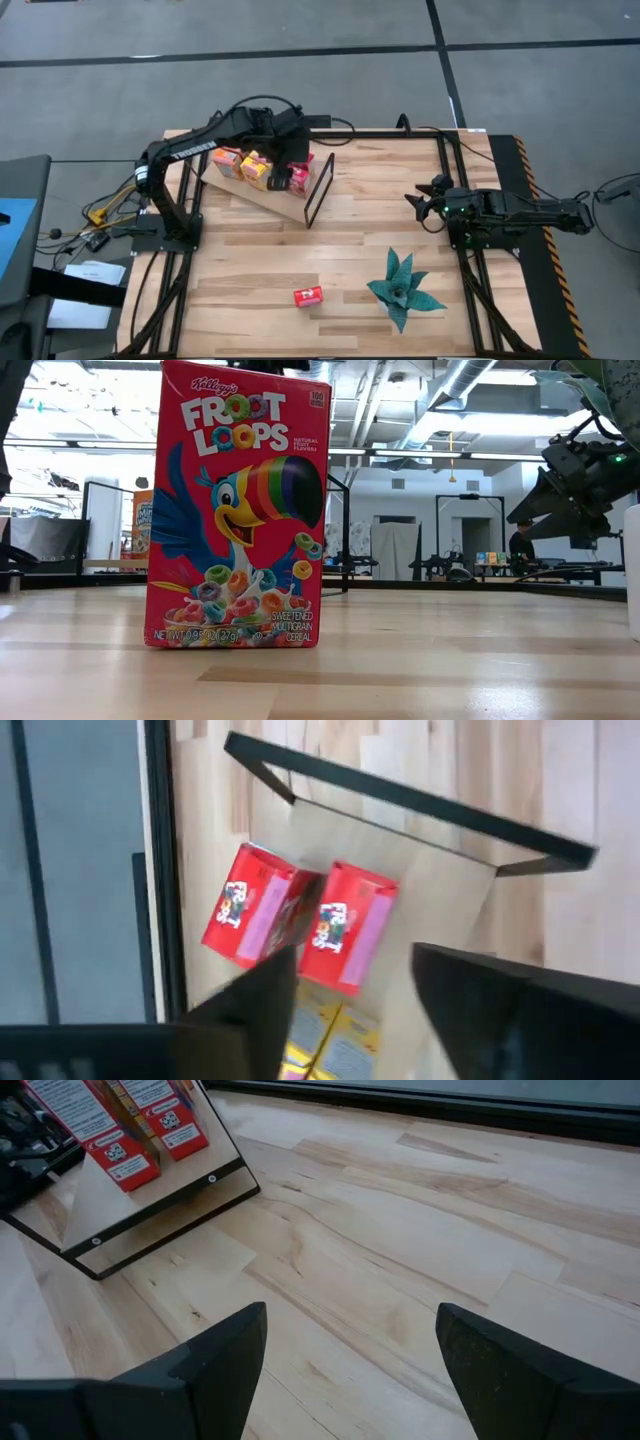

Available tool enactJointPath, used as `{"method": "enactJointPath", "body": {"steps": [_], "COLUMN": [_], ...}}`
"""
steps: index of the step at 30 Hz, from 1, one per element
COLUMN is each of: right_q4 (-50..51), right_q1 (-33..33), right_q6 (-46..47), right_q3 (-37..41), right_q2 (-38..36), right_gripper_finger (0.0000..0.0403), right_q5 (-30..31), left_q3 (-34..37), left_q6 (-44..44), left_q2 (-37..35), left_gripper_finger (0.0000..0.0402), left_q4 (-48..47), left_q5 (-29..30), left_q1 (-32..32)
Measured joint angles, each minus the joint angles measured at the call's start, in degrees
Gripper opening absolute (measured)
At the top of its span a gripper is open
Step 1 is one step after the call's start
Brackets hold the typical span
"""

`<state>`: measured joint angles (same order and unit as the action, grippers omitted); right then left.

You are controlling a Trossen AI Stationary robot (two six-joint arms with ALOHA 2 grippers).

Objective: Stack cereal on shelf
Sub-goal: Put the left red cereal box aligned with the other red cereal box on the shelf

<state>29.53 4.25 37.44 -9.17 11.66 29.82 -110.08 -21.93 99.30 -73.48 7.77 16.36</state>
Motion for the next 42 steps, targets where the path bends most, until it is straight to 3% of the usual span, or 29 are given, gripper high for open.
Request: {"method": "enactJointPath", "body": {"steps": [6,7,14,28,42], "right_q4": [0.0,0.0,0.0,0.1,0.1], "right_q1": [0.0,0.0,0.0,0.0,0.0], "right_q6": [0.0,0.0,-0.4,-0.5,-0.4], "right_q3": [0.0,0.0,0.0,0.0,0.0], "right_q2": [0.0,0.0,0.0,0.0,0.0], "right_gripper_finger": [0.0317,0.0317,0.0317,0.0317,0.0317], "right_q5": [0.0,0.0,0.0,0.0,0.0], "left_q3": [-0.1,-0.1,5.0,32.2,33.4], "left_q6": [3.9,4.6,8.5,17.7,15.2], "left_q2": [-1.2,-1.2,-2.0,-14.0,-10.5], "left_gripper_finger": [0.0028,0.0016,0.0002,0.0,0.0], "left_q4": [-0.4,0.0,6.5,33.7,41.5], "left_q5": [-3.8,-4.8,-6.6,-3.6,-0.4], "left_q1": [-2.2,-2.3,-2.2,-4.2,-6.7]}}
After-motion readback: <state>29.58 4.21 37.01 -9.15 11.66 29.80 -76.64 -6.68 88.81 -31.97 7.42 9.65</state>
